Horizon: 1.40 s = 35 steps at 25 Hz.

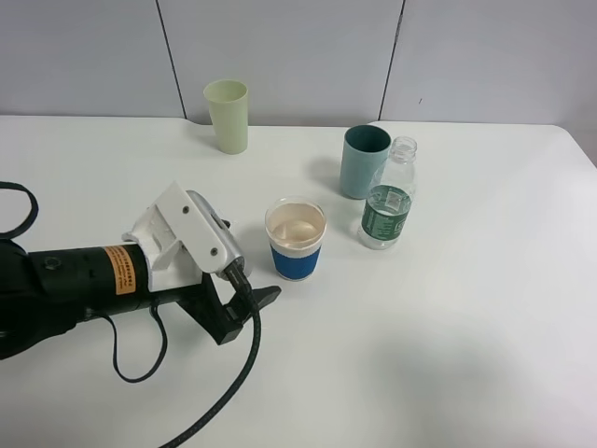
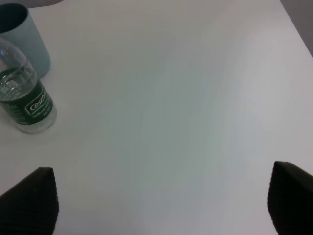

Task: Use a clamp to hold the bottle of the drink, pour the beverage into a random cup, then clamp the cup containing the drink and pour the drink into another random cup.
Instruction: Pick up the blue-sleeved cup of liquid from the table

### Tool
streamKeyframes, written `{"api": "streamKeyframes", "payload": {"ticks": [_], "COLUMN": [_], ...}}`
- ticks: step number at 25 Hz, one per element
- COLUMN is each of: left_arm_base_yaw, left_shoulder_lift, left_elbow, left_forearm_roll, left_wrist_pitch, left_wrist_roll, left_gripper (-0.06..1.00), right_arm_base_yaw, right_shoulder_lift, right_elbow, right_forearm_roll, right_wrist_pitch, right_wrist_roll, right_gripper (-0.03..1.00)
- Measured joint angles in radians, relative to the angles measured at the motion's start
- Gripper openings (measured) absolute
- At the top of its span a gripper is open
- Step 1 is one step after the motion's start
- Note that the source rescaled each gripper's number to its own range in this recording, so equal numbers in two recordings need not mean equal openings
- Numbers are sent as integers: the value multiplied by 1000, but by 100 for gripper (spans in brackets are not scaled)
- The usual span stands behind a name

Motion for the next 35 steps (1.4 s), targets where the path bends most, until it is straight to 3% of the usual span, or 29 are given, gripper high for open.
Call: {"api": "streamKeyframes", "payload": {"ticks": [13,28,35], "left_arm_base_yaw": [0,0,0], "left_shoulder_lift": [171,208,275], "left_elbow": [3,-9,-31], "left_forearm_roll": [7,7,-4], "left_wrist_pitch": [-244,-353,-353], "left_wrist_roll": [-3,-12,-12], "left_gripper": [100,100,100], "right_arm_base_yaw": [0,0,0], "right_shoulder_lift": [0,0,0], "right_elbow": [0,0,0], "right_forearm_roll": [0,0,0], "right_wrist_pitch": [0,0,0], "right_wrist_roll": [0,0,0], "right_gripper": [66,66,66]}}
